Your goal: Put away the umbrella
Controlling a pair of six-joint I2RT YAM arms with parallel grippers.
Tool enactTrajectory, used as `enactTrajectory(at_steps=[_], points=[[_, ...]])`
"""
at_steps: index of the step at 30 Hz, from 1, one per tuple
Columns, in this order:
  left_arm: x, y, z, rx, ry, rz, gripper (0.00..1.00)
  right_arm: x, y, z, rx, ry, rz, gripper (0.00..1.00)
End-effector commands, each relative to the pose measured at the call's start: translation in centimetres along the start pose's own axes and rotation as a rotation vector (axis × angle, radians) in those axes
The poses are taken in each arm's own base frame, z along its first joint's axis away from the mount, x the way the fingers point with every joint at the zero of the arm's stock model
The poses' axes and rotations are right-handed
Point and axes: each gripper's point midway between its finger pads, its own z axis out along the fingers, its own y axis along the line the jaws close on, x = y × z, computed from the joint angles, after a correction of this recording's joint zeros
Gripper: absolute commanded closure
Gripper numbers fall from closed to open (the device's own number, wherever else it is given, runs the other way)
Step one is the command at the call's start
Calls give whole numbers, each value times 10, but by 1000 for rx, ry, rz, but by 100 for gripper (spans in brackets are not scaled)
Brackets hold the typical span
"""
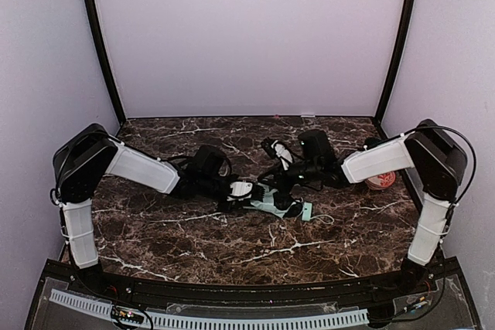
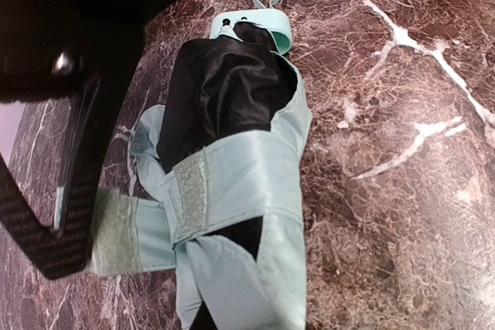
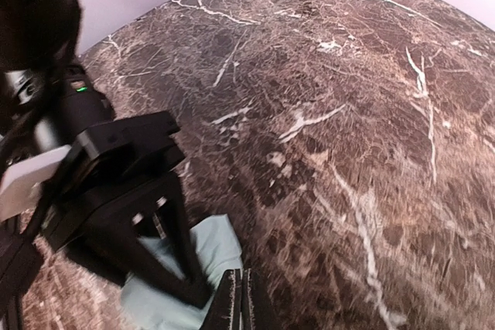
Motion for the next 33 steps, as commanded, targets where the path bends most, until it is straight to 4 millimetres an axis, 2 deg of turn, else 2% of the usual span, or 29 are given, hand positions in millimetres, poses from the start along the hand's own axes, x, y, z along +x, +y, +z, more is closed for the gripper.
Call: enactTrajectory(at_steps=[1, 6, 10, 14, 17, 21, 28, 33], points=[[63, -96, 1, 310, 205, -241, 100, -78, 28, -43, -27, -259, -120, 100], [68, -94, 0, 307, 212, -279, 100, -47, 40, -37, -66, -218, -65, 100], [74, -90, 4, 311, 237, -323, 100, -36, 58, -26, -110, -195, -64, 100], [83, -88, 2, 306, 256, -346, 100, -23, 69, -32, -116, -185, -41, 100], [92, -88, 1, 303, 283, -363, 100, -16, 73, -42, -112, -179, -30, 100], [96, -87, 1, 298, 295, -370, 100, -3, 74, -46, -104, -154, -17, 100], [100, -84, 2, 282, 309, -379, 100, 27, 81, -42, -122, -75, 45, 100], [105, -78, 3, 241, 325, -380, 100, 59, 83, -32, -154, 31, 136, 100]])
